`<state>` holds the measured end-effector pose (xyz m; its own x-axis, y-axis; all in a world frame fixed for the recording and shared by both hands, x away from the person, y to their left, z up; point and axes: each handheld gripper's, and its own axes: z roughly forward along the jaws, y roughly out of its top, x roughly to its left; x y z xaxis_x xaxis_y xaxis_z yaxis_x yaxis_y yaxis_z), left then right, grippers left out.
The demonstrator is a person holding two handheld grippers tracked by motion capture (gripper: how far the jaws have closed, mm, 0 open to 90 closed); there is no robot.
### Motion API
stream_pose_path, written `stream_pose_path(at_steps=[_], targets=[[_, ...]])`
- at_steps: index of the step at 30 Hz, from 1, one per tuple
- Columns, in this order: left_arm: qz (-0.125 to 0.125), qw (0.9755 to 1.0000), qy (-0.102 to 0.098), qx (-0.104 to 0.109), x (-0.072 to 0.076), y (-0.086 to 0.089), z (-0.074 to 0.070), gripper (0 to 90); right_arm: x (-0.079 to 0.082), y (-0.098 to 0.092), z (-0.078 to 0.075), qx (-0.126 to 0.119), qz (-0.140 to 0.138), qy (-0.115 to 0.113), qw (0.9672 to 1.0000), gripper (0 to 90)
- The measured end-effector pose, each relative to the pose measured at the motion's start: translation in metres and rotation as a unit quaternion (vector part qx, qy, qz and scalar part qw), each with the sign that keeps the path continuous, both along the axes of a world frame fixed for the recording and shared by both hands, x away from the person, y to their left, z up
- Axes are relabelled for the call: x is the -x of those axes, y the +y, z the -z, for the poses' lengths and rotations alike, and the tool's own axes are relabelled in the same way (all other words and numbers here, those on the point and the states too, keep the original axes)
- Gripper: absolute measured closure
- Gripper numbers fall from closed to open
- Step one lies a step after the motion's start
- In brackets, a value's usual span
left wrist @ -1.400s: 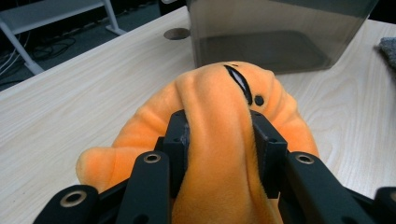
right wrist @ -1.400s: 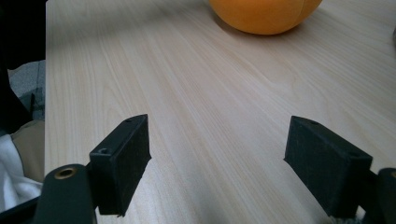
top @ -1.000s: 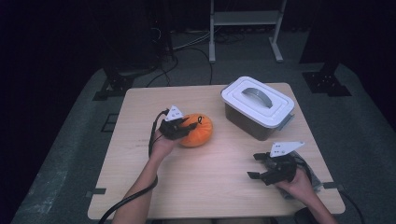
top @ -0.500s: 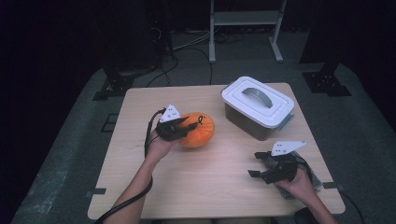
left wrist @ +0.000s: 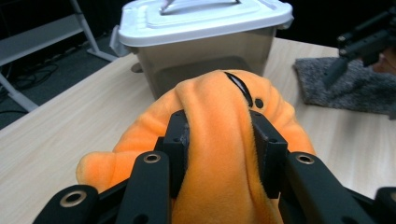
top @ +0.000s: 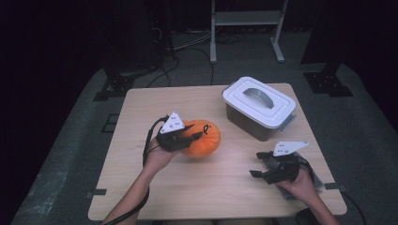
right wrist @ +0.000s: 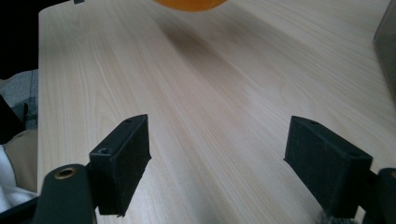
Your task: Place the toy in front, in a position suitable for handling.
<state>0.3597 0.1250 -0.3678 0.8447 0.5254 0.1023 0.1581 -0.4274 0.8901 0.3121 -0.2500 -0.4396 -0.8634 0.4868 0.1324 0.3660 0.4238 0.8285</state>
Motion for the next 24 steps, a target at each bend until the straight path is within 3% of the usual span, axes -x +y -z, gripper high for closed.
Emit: stream_pose_path(at_steps=[24], targets=[[0.022,0.9991,0.036,-0.009,0.037,-0.025,0.037,63.6,-0.001,-0.001,0.0,-0.001,0.002,0.003,1.0,20.7]])
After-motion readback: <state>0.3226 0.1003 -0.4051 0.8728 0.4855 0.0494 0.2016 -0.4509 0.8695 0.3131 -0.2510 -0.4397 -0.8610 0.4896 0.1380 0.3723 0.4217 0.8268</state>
